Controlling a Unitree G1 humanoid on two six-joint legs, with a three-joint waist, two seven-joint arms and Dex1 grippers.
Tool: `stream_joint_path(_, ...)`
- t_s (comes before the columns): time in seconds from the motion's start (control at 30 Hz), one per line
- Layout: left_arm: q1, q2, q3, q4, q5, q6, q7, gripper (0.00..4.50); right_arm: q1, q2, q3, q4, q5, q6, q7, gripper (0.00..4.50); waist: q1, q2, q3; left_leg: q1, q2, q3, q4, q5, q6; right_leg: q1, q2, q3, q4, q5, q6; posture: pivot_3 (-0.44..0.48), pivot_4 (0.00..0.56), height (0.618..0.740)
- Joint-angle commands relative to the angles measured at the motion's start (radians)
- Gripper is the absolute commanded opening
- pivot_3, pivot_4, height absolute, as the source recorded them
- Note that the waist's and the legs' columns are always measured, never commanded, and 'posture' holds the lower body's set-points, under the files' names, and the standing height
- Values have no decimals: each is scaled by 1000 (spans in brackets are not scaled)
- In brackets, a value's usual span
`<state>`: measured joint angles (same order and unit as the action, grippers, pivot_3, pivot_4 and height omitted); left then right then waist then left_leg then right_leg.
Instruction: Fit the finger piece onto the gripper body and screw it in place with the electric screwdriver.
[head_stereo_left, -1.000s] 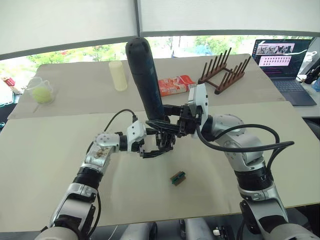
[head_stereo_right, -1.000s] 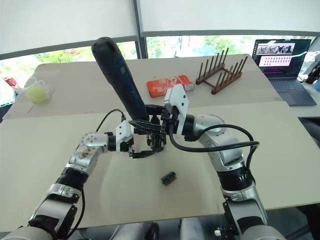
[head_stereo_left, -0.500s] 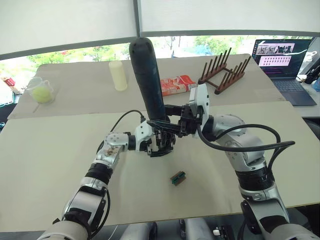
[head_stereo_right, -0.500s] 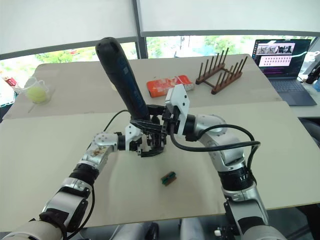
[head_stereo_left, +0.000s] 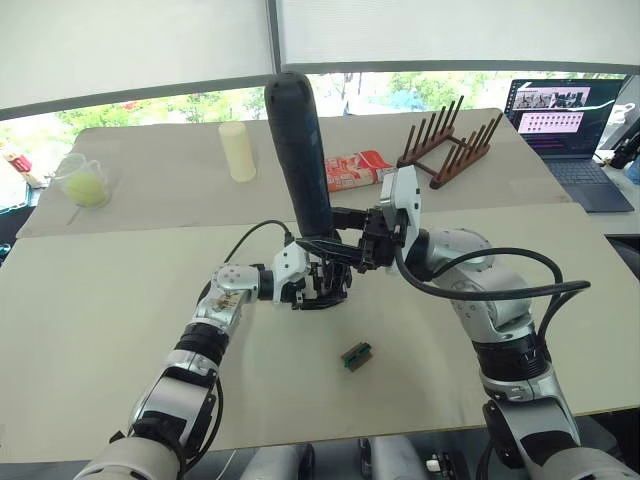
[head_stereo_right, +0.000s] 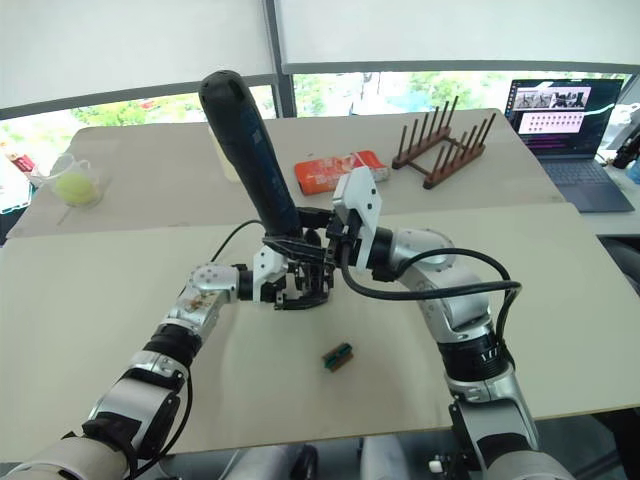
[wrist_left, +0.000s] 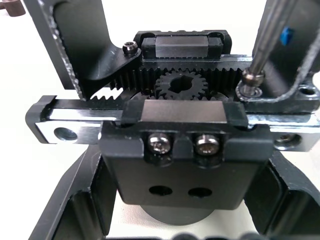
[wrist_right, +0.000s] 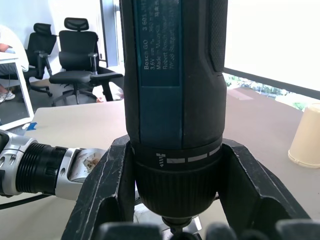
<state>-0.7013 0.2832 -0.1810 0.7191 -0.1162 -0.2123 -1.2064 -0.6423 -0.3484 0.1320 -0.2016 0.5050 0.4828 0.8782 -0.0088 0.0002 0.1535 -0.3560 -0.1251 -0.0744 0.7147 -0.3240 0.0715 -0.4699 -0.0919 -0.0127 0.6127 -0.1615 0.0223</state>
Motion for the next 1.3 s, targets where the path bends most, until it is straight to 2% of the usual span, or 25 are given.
stream_joint_path(0.03, -24, 5, 6, 10, 7, -12, 3, 2815, 3, -3, -39, -4, 35, 43, -24, 1906, 0, 0, 0, 0, 0, 0, 0, 0, 0, 0, 0, 0, 0, 0, 0, 0, 150, 740)
stream_joint_path(0.47, -28, 9, 11, 10, 14, -14, 12, 2815, 38, -37, -5, 102, 2, 26, 38, 1906, 0, -1, -3, 3, 0, 0, 0, 0, 0, 3, 0, 0, 0, 0, 0, 0, 150, 740)
stream_joint_path(1.3, -38, 1, 13, 17, 25, -29, 24, 2815, 29, -51, 59, 106, -25, 66, 43, 1906, 1, -1, -5, 4, 1, 0, 0, 0, 0, 5, 0, 0, -1, 0, 0, 0, 150, 740)
